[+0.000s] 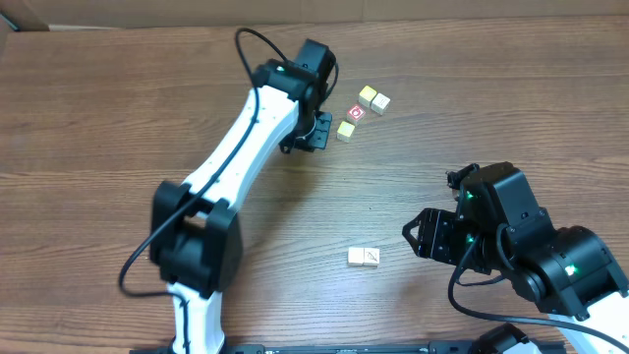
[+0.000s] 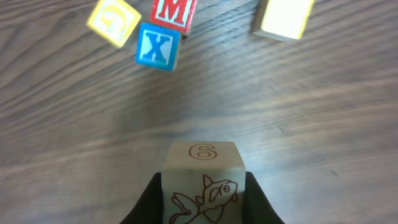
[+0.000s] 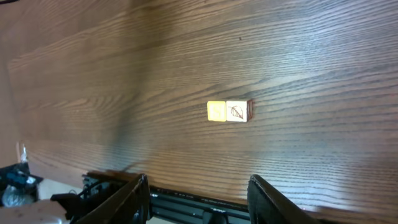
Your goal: Flip 3 blocks
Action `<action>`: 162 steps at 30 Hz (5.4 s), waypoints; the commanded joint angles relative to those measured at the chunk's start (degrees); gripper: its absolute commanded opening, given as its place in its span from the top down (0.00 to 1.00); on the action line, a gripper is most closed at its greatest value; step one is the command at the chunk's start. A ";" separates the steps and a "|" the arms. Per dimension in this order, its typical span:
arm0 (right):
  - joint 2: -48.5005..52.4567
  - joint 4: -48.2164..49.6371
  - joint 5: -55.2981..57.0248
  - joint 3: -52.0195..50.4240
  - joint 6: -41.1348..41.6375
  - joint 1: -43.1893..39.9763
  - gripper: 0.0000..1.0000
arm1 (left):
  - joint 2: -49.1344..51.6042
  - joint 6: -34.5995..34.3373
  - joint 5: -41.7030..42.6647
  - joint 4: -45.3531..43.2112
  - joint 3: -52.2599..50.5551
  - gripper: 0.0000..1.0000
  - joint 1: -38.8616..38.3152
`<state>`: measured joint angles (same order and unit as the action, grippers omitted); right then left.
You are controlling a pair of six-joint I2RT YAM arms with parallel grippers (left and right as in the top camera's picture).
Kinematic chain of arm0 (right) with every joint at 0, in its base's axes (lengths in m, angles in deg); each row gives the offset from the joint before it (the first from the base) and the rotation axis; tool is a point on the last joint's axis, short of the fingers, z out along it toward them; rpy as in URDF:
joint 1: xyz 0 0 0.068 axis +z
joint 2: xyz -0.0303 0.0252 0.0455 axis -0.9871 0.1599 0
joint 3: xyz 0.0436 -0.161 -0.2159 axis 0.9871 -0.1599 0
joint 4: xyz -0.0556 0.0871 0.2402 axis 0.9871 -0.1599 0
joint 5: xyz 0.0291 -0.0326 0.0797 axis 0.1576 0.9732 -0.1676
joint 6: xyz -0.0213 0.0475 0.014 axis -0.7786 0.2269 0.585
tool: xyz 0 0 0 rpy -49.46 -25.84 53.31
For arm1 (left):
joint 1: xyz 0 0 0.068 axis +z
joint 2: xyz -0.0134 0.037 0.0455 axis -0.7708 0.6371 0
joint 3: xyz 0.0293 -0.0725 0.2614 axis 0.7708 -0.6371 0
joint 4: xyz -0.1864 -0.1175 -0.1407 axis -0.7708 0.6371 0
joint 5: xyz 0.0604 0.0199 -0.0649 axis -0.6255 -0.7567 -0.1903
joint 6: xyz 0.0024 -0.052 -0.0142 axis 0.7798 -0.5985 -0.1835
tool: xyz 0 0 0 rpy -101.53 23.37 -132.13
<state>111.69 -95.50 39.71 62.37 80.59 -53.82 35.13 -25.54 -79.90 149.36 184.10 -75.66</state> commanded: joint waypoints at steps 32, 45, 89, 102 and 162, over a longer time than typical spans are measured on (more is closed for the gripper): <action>-0.46 -3.04 2.27 1.68 -0.66 -0.33 0.45 | -52.63 -23.02 13.49 -20.31 -65.13 0.96 -8.31; -0.46 -3.34 2.25 1.68 -0.61 -0.33 0.45 | -43.74 -25.31 19.19 -41.57 -75.82 0.96 -10.08; -0.46 -4.61 2.25 1.68 -0.61 -0.33 0.45 | -34.58 -31.50 21.05 -55.71 -75.78 0.96 -13.42; -0.46 -4.98 2.21 1.68 -0.59 -0.33 0.45 | -34.58 -32.15 20.33 -55.45 -75.78 0.94 -13.42; -0.48 -5.64 1.81 1.68 -0.66 -0.33 0.44 | -32.17 -32.94 19.69 -57.05 -75.78 0.64 -13.42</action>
<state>111.69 -101.11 41.57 62.43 80.40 -53.82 2.02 -58.18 -58.19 91.88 108.85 -88.97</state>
